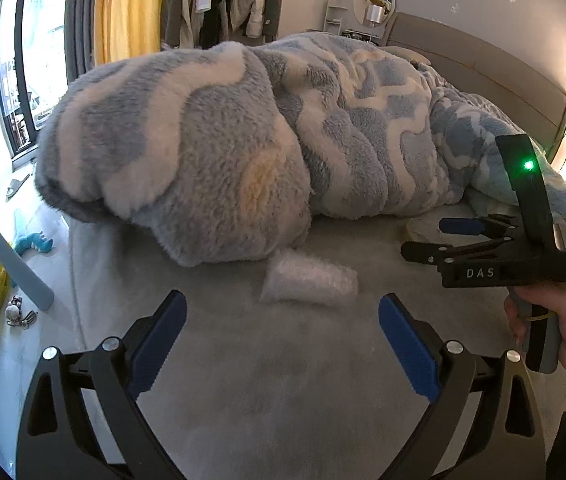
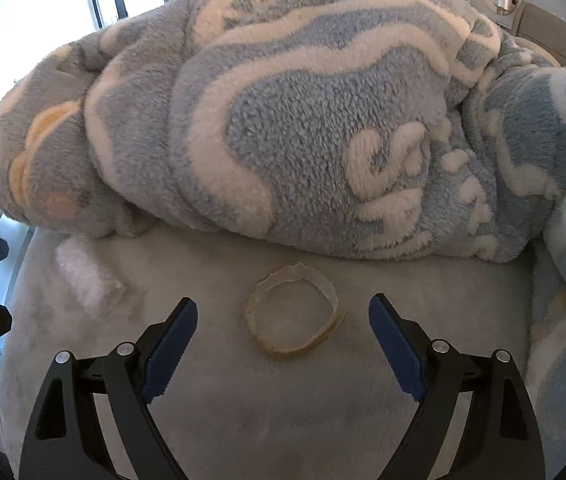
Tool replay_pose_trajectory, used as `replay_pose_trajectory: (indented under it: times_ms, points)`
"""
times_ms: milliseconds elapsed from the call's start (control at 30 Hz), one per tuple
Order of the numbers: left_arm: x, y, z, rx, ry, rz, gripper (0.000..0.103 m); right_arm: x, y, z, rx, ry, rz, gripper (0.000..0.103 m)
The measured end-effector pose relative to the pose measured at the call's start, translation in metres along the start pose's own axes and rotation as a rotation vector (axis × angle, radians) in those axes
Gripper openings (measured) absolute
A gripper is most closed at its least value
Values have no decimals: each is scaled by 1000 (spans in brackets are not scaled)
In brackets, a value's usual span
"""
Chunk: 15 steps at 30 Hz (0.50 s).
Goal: Collect trash
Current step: 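Grasp the bubble-wrap roll with the left tool while the right tool grasps the brown tape ring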
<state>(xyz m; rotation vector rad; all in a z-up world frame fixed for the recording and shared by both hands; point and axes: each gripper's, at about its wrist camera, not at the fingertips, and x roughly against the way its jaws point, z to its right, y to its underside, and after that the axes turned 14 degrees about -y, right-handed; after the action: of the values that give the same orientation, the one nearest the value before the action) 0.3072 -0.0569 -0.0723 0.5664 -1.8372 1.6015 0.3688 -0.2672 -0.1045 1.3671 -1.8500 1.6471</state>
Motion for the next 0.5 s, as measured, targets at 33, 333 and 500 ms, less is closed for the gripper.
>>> replay_pose_trajectory:
  times_ms: [33, 333, 500]
  points:
    - [-2, -1, 0, 2, 3, -2, 98, -2, -1, -1, 1, 1, -5, 84]
    - [-29, -8, 11, -14, 31, -44, 98, -24, -2, -1, 41, -10, -72, 55]
    - [-36, -5, 16, -21, 13, -52, 98, -21, -3, -3, 44, -22, -51, 48]
